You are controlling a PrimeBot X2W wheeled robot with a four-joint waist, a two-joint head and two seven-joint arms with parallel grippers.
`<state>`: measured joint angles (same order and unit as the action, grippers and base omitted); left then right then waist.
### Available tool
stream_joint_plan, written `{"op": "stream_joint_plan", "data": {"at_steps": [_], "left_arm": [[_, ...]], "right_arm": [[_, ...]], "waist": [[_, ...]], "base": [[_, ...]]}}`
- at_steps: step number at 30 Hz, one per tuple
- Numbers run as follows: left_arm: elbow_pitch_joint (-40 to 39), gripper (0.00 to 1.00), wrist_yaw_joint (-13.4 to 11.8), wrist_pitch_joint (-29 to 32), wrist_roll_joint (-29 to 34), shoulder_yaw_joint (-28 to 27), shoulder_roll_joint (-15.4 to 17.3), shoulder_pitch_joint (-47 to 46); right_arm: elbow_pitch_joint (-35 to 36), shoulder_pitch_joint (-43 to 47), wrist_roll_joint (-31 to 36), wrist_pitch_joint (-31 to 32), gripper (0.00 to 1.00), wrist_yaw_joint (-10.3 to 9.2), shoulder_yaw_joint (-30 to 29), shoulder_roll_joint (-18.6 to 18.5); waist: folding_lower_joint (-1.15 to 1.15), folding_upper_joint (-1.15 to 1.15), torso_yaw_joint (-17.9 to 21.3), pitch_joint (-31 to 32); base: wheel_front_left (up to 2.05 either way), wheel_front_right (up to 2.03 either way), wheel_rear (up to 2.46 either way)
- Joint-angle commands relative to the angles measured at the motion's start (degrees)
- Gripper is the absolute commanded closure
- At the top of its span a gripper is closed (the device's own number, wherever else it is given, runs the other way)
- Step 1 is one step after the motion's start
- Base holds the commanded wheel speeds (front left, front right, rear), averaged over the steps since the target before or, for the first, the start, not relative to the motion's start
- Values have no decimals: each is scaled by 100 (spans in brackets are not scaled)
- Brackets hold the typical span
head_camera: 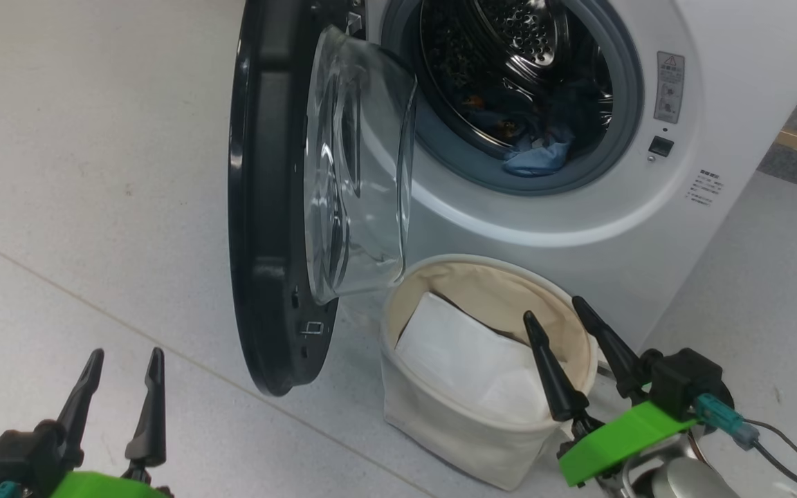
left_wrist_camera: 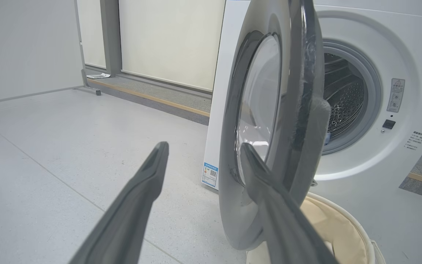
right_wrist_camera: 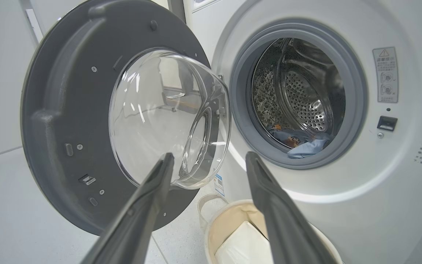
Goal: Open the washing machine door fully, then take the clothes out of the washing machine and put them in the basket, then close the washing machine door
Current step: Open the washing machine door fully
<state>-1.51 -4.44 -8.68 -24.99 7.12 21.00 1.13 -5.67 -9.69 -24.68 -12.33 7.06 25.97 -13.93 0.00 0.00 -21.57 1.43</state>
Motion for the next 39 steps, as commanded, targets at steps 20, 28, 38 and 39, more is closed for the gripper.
{"op": "stream_joint_plan", "data": {"at_steps": [20, 28, 38, 39], "left_arm": [[-1123, 100, -128, -106, 238, 651, -560, -898], [-391, 100, -74, 1, 210, 1032, -897, -1284], [939, 100, -107, -145, -18, 784, -906, -1492], [1001, 100, -126, -174, -42, 743, -905, -1483]], "right_arm": [[465, 110, 92, 246, 0, 43, -257, 154], [514, 98, 99, 306, 0, 43, -293, 147], [537, 78, 118, 402, 0, 43, -350, 156], [543, 83, 123, 402, 0, 43, -367, 155]], "waist": [[0, 0, 102, -64], [0, 0, 419, -72], [0, 0, 898, -167], [0, 0, 917, -174]], "base": [[0, 0, 0], [0, 0, 0], [0, 0, 0], [0, 0, 0]]}}
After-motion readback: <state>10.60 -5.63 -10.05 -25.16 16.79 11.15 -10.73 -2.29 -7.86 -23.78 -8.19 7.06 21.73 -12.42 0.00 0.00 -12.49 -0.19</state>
